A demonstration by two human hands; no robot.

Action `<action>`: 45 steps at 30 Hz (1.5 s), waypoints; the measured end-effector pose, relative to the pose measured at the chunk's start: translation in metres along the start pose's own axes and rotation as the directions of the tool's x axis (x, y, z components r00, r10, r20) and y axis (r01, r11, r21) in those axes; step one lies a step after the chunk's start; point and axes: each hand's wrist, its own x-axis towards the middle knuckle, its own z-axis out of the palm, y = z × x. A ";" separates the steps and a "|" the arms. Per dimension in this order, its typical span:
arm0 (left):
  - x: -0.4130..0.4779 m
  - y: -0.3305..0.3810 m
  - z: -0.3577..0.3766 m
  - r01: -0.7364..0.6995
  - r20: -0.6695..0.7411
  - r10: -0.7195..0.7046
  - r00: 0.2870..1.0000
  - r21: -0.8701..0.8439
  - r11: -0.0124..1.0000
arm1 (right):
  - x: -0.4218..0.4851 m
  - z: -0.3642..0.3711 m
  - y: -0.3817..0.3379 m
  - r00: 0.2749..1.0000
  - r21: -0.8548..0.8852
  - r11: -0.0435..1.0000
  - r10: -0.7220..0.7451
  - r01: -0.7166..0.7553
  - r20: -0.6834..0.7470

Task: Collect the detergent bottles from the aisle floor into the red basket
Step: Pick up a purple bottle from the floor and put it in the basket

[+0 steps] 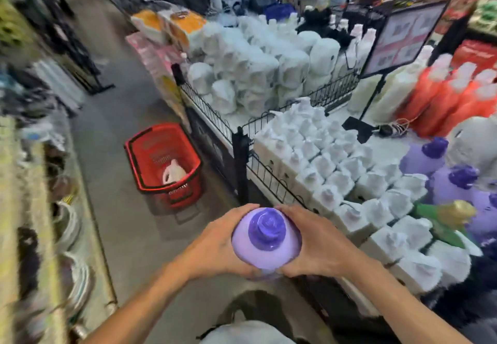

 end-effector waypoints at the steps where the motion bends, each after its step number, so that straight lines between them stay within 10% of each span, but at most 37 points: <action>1: 0.001 -0.011 -0.017 0.002 -0.030 -0.002 1.000 0.003 1.000 | 0.022 0.005 -0.007 1.000 0.002 1.000 -0.023 0.023 0.015; 33: 0.150 -0.303 -0.458 0.275 -0.428 -0.286 0.857 -0.090 0.957 | 0.665 0.100 -0.166 0.789 0.010 0.844 -0.505 0.536 0.350; 45: 0.147 -0.452 -0.667 0.150 -0.198 -0.146 0.969 0.008 0.989 | 0.785 0.227 -0.276 0.959 0.008 0.967 -0.253 0.254 0.124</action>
